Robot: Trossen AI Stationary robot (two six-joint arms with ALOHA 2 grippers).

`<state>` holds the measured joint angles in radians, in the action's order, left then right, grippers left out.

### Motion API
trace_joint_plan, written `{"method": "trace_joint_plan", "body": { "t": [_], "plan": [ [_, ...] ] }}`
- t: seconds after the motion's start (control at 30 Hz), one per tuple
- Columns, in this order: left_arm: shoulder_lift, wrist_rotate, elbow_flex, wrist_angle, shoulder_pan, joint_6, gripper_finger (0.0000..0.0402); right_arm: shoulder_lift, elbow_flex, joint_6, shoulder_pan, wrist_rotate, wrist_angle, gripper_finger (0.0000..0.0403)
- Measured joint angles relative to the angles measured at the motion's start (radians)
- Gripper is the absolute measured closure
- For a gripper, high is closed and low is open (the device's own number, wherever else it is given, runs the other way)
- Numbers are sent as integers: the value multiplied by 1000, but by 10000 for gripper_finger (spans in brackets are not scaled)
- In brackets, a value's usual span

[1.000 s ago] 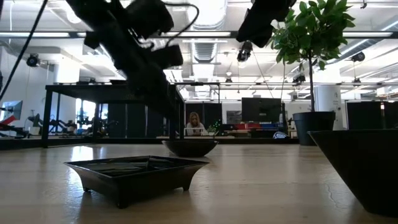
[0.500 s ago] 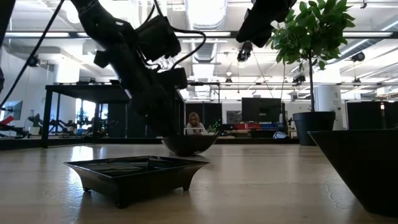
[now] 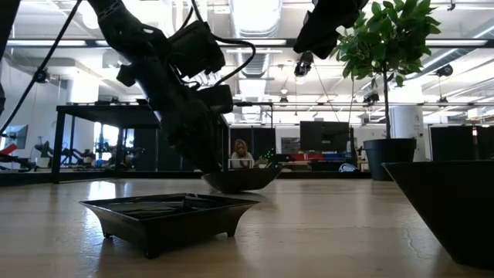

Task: Pick & Place Mini shaped plates
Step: Stack the leaf shaped plate on top of the stacked leaf shaped plate on the shelf

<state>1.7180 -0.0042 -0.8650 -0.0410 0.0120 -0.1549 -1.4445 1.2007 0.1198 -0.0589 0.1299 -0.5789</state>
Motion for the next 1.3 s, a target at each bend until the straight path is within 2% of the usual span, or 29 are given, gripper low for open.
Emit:
{"method": "trace_joint_plan", "body": {
  "t": [0.17, 0.5, 0.63, 0.87, 1.13, 1.3],
  "plan": [
    [0, 51, 0, 2, 0, -63, 317, 0, 0, 0, 0, 0, 0, 335],
    [0, 52, 2, 5, -2, -163, 318, 0, 0, -23, 0, 0, 0, 335],
    [0, 81, 2, 4, -3, -171, 336, 0, 0, -23, 0, 0, 0, 335],
    [0, 105, 3, 2, -3, -187, 396, 0, 1, -23, 0, 0, 0, 335],
    [-7, 137, -2, -7, -2, -189, 401, 0, 1, -19, 0, 0, 0, 335],
    [-75, 161, -27, -64, -2, -189, 401, 4, 1, -18, 0, 0, 0, 335]
  ]
}}
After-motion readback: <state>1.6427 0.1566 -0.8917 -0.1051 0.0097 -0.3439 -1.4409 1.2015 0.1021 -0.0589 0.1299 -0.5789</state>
